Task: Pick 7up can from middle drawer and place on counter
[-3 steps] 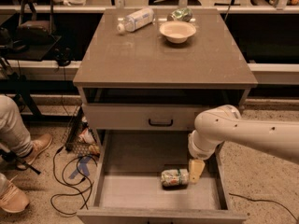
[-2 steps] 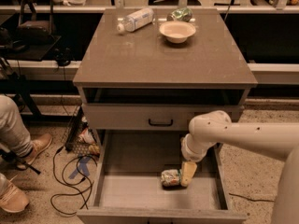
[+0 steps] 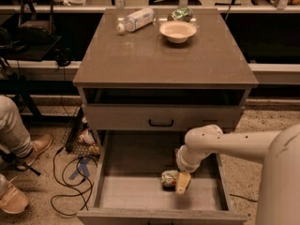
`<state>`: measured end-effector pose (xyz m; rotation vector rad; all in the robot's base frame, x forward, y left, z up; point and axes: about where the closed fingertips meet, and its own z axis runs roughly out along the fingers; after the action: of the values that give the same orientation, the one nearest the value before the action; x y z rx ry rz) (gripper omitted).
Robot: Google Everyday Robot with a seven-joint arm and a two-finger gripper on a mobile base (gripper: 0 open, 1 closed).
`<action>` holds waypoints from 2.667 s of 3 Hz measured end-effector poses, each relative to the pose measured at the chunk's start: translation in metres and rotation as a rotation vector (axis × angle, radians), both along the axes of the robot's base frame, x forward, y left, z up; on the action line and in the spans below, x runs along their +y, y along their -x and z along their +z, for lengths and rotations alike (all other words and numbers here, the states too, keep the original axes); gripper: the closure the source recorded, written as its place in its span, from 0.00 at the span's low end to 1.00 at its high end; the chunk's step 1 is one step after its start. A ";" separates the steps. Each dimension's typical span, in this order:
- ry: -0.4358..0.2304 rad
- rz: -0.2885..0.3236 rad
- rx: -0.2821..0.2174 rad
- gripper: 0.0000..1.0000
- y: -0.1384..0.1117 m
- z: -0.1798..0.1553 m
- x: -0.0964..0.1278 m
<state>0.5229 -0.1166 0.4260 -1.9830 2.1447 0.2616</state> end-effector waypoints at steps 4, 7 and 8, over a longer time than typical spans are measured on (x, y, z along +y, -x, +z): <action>-0.042 -0.017 -0.056 0.64 -0.004 -0.035 -0.006; -0.132 -0.081 -0.270 1.00 0.015 0.122 -0.091; -0.132 -0.081 -0.270 1.00 0.015 0.122 -0.091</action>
Offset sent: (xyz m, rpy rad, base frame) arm 0.0048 0.0044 -0.0743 0.0258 -0.0432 0.0040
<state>0.5081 -0.2079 0.5484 -1.7440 1.9774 0.1118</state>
